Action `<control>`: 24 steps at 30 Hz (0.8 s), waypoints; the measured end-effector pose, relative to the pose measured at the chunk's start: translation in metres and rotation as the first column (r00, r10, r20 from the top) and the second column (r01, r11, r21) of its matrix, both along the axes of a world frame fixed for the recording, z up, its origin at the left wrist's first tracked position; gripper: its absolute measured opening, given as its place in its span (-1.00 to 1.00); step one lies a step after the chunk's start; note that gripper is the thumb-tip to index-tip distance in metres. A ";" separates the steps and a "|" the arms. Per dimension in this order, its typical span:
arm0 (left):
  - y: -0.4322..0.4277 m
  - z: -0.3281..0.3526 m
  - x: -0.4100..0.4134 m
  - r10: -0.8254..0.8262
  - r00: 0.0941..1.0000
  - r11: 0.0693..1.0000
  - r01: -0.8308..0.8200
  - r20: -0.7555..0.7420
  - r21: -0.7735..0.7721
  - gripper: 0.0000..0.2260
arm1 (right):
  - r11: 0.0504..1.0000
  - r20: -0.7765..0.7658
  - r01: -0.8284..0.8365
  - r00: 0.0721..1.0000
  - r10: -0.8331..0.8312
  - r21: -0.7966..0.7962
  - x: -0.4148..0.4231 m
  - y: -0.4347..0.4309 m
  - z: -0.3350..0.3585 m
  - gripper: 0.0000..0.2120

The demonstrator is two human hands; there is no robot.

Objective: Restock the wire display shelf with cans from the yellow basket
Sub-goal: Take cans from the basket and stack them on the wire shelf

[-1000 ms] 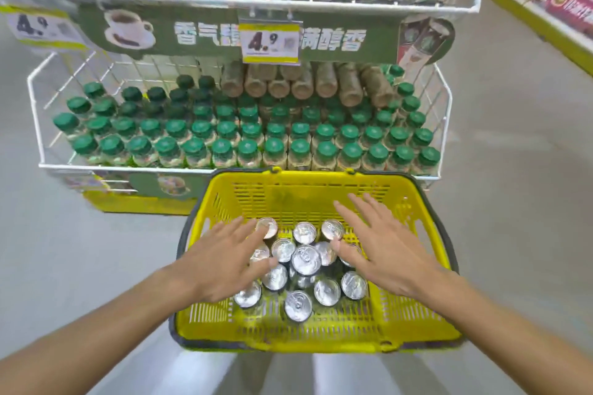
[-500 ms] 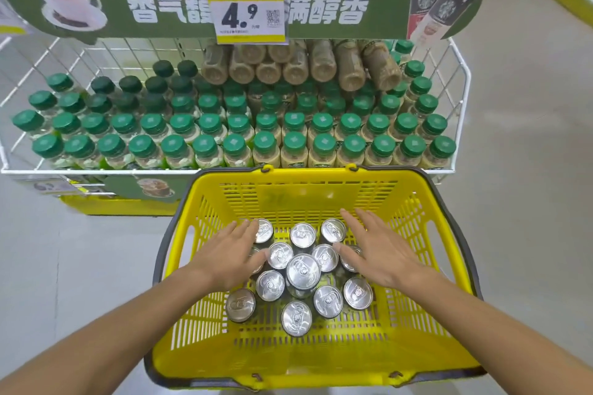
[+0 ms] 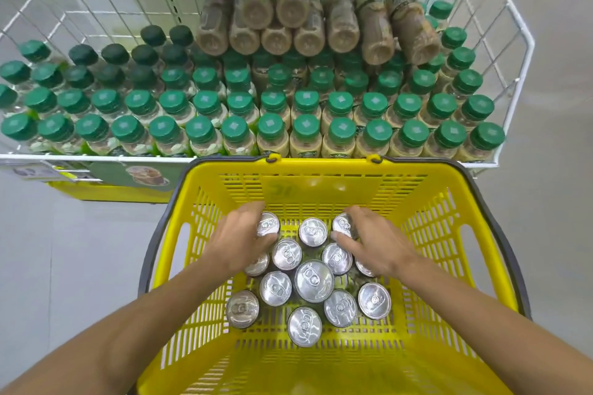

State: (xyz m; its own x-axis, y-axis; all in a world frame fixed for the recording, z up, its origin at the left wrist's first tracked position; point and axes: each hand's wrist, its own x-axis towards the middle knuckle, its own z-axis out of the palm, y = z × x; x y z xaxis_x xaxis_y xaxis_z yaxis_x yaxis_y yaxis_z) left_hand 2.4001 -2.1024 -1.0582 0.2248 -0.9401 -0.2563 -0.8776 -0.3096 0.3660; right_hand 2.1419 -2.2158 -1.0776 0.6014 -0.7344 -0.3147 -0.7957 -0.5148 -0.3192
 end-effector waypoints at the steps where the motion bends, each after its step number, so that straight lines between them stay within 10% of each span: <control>1: 0.000 -0.001 0.000 0.005 1.000 1.000 -0.005 -0.003 -0.011 -0.52 | 1.000 0.008 0.011 1.000 -0.011 0.003 0.000 0.000 0.000 -0.55; 15: 0.001 0.032 0.000 0.012 0.999 0.996 -0.016 -0.045 -0.093 -0.63 | 0.999 0.120 0.042 0.992 -0.044 0.024 -0.008 -0.005 0.027 -0.56; 24: -0.015 0.196 0.035 -0.068 0.934 0.935 -0.064 -0.352 -0.350 -0.58 | 0.996 0.516 -0.084 0.855 0.053 0.036 -0.005 -0.040 0.205 -0.44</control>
